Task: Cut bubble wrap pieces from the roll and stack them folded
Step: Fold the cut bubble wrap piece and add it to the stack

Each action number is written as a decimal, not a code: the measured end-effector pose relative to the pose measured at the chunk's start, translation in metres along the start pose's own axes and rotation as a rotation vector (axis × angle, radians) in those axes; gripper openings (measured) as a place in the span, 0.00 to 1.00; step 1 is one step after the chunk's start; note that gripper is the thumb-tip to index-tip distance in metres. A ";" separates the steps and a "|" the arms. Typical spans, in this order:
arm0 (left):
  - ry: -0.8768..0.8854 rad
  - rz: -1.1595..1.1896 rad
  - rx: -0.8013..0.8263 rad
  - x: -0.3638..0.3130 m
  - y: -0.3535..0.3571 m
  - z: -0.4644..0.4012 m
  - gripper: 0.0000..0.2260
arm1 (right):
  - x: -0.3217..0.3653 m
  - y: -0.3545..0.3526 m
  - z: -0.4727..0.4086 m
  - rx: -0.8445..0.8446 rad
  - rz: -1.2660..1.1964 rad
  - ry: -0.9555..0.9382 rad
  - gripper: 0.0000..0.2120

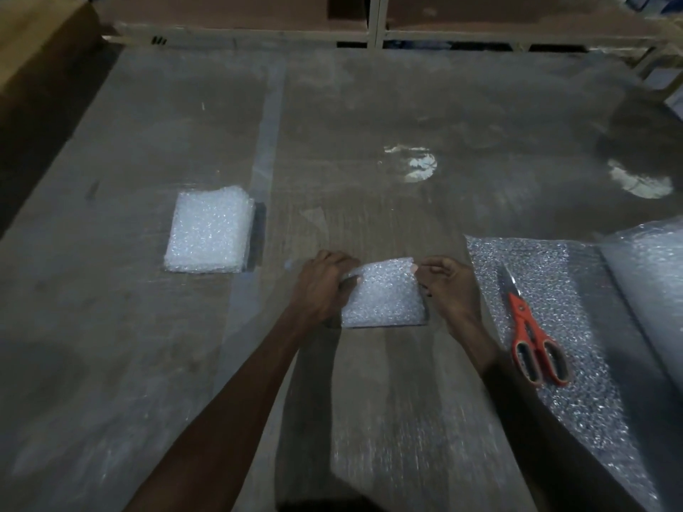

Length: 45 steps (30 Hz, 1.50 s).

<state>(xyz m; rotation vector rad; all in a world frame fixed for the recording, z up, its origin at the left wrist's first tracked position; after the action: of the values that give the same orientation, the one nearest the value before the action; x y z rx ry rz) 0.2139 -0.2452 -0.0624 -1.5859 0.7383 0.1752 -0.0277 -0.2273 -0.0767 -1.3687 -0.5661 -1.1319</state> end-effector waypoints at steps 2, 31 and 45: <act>-0.008 -0.032 -0.022 -0.002 -0.001 0.006 0.12 | 0.001 -0.009 0.010 -0.066 0.007 -0.012 0.16; -0.497 0.348 -0.150 -0.042 -0.006 0.102 0.21 | 0.029 -0.004 0.080 0.313 -0.378 0.090 0.05; -0.480 1.267 0.006 -0.123 -0.012 0.114 0.17 | 0.037 -0.051 0.104 0.539 -0.480 -0.057 0.14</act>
<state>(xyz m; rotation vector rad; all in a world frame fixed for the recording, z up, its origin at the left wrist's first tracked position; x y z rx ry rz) 0.1593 -0.0957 -0.0085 -0.7961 1.2388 1.4042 -0.0279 -0.1320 -0.0016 -0.8153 -1.1895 -1.1981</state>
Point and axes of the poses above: each hand's wrist, its own z-axis away from the middle knuckle, its own y-axis out of the palm, x = y × z, the point moved 7 cm from there along -z, towards the middle knuckle, and after that the axes turned 3 degrees about z, right-handed, at the moved point
